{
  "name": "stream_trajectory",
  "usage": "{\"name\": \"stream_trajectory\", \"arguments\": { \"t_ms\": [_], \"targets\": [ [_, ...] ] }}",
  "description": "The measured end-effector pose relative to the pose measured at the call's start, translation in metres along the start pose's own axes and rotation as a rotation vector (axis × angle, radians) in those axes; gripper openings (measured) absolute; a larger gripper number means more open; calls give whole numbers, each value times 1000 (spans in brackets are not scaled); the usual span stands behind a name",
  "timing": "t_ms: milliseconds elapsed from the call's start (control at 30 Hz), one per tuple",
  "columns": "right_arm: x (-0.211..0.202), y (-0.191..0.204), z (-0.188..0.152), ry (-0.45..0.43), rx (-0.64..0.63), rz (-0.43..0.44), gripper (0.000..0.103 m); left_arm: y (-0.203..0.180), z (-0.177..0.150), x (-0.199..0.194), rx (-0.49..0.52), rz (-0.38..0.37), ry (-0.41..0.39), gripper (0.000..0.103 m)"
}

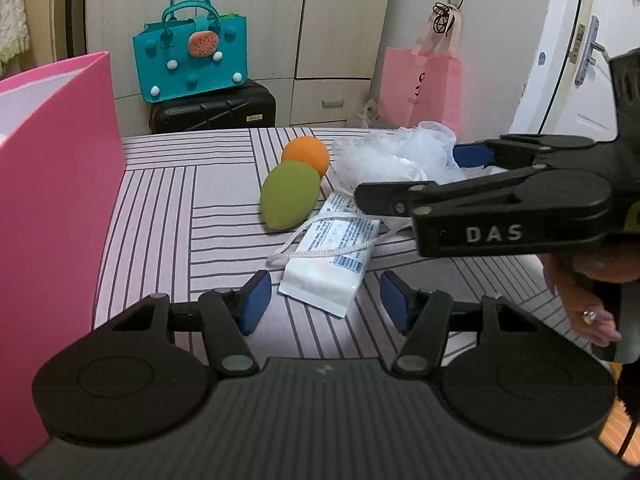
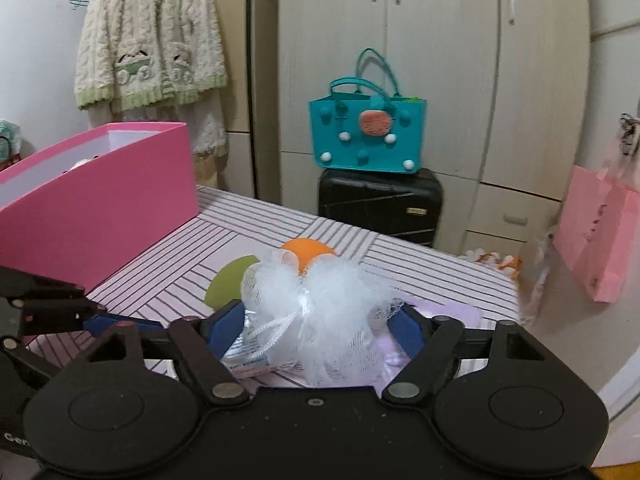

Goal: Organize soft objects
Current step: 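Grasp the white mesh bath puff with the right tool while the left tool grasps the white tissue packet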

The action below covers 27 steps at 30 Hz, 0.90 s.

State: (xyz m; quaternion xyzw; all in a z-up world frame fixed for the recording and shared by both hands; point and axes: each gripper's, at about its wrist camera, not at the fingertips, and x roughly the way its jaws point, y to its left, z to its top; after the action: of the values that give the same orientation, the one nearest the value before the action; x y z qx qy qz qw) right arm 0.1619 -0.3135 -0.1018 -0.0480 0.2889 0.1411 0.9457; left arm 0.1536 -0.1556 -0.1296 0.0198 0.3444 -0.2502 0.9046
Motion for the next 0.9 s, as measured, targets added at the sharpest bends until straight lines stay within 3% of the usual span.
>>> {"name": "stream_trajectory", "arguments": {
  "t_ms": [100, 200, 300, 433, 900],
  "targets": [
    [-1, -2, 1, -26, 20, -9, 38, 1, 2, 2, -5, 6, 0, 57],
    [-17, -2, 4, -99, 43, -17, 32, 2, 3, 3, -13, 7, 1, 57],
    [-38, -4, 9, -153, 67, -55, 31, 1, 3, 3, -13, -1, 6, 57],
    [-58, -11, 8, -158, 138, -36, 31, -2, 9, 9, -20, 14, 0, 55],
    [-73, -2, -46, -57, 303, -21, 32, -18, 20, 29, 55, 61, 33, 55]
  ]
}}
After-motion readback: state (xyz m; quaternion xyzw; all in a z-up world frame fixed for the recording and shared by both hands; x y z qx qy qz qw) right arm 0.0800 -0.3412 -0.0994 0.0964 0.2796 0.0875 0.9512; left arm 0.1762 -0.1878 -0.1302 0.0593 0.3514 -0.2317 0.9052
